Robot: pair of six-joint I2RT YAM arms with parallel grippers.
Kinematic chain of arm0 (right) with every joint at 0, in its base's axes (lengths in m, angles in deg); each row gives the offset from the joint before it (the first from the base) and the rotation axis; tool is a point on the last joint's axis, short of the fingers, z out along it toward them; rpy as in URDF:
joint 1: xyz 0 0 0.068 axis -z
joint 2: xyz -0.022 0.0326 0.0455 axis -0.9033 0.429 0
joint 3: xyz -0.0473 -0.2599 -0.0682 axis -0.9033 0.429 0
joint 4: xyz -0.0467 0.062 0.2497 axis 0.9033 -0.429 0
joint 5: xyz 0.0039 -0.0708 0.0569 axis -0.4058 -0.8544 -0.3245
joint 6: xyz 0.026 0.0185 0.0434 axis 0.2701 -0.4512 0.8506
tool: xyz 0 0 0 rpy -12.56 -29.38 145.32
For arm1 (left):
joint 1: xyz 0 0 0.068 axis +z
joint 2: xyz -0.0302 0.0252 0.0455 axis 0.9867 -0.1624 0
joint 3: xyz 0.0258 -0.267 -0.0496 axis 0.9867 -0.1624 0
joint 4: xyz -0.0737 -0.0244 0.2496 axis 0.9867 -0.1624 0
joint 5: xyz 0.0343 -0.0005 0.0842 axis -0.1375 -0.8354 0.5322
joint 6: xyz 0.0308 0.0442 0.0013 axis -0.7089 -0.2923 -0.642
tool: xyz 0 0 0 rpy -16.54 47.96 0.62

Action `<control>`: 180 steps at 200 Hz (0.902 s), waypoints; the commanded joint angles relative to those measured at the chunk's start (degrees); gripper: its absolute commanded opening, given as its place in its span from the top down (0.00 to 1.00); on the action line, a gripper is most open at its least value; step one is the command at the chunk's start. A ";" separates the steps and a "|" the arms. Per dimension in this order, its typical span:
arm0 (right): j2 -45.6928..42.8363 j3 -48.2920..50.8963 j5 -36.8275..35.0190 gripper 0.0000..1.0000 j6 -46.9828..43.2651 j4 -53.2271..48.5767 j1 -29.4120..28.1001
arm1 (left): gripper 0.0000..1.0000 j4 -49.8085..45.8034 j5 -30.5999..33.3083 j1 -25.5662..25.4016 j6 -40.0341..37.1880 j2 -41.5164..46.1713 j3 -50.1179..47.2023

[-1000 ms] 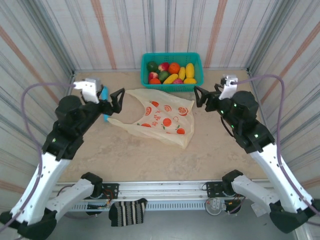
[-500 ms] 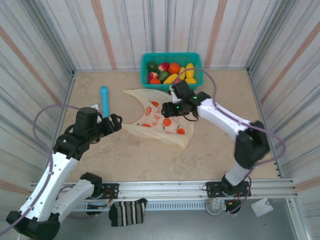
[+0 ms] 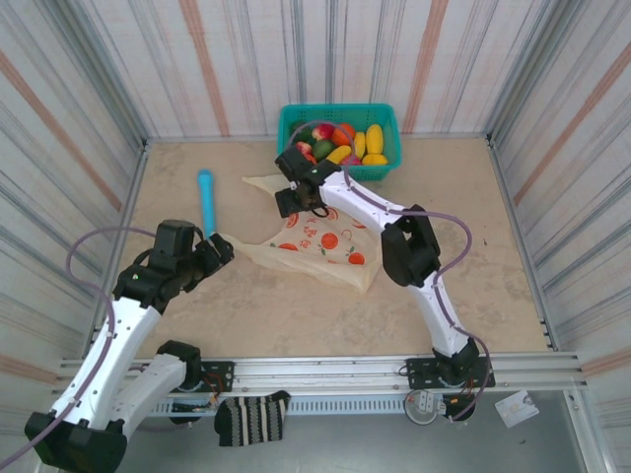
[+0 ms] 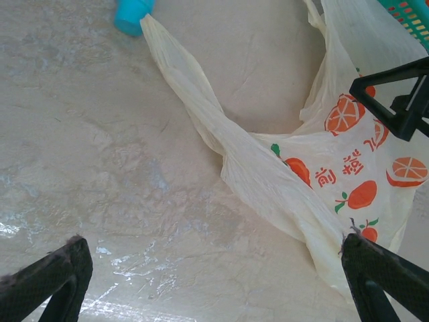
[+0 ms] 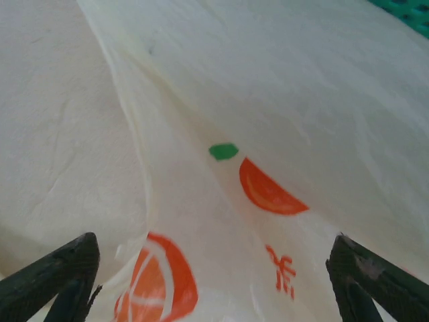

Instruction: Place the fake fruits into the plastic bag and tie a complex knot

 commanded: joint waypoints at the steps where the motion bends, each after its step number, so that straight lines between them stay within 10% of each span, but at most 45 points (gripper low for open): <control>1: 4.52 -3.53 -3.62 0.21 -0.61 -6.16 -0.07 | 0.02 -3.14 4.13 0.08 5.11 -0.13 1.03; 58: 0.80 3.94 -1.66 0.76 1.03 -1.24 1.36 | 0.10 8.10 -9.19 3.40 14.78 -5.09 -1.90; 105: -11.49 24.22 1.35 0.92 4.01 13.51 3.99 | 0.19 30.05 -20.97 7.63 30.08 -9.52 -12.70; 180: -23.18 43.35 5.84 1.00 4.78 29.12 5.99 | 0.19 49.48 -22.63 8.18 40.90 -28.30 -14.56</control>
